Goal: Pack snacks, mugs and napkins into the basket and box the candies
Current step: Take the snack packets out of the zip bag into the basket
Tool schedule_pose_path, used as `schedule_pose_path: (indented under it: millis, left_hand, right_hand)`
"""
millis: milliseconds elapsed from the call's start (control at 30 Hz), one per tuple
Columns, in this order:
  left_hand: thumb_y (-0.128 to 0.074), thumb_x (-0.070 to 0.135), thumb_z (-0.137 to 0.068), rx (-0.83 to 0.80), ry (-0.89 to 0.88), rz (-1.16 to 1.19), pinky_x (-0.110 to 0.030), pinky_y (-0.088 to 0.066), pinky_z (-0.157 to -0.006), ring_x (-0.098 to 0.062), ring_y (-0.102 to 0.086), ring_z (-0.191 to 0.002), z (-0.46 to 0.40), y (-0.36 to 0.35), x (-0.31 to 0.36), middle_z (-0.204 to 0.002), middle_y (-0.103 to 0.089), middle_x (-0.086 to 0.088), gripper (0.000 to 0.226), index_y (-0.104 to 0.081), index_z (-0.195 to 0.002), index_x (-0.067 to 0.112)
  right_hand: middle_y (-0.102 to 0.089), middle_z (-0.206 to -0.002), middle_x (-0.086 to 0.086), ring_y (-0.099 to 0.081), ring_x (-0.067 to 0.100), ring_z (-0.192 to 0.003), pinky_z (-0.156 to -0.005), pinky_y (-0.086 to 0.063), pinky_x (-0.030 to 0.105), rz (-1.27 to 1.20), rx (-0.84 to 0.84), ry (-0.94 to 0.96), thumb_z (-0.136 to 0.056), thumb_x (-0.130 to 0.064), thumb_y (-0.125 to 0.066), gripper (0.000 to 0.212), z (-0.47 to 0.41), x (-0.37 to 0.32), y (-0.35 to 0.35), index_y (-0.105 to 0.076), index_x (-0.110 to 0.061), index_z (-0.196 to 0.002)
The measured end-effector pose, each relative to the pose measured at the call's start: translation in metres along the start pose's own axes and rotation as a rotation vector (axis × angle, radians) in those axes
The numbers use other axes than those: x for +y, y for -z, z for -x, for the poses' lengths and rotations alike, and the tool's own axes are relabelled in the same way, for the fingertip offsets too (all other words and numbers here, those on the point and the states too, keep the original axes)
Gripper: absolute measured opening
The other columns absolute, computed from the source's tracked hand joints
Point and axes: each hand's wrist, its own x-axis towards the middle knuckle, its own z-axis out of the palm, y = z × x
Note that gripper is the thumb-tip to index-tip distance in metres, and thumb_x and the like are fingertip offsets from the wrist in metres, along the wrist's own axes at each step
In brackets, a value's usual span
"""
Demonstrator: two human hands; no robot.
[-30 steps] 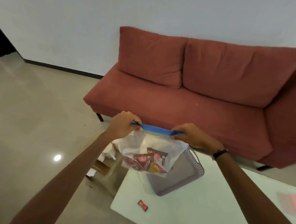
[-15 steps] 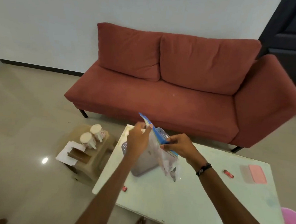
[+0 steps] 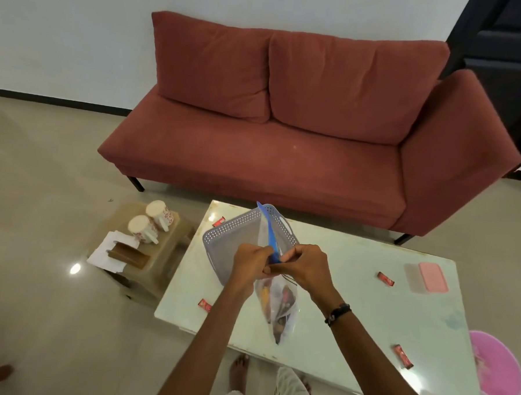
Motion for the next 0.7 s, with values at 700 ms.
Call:
schedule_pose_path:
  millis: [700]
  left_hand:
    - [-0.072, 0.016, -0.078, -0.028, -0.086, 0.066, -0.02, -0.055, -0.069, -0.019, -0.065, -0.079, 0.0, 0.017, -0.009, -0.09, -0.067, -0.013, 0.022, -0.066, -0.094, 0.002]
  right_hand:
    - [-0.069, -0.093, -0.01, -0.068, 0.012, -0.089, -0.072, -0.057, 0.017, -0.399, -0.332, -0.06, -0.088, -0.033, -0.058, 0.011, 0.021, -0.007, 0.0, -0.069, -0.03, -0.09]
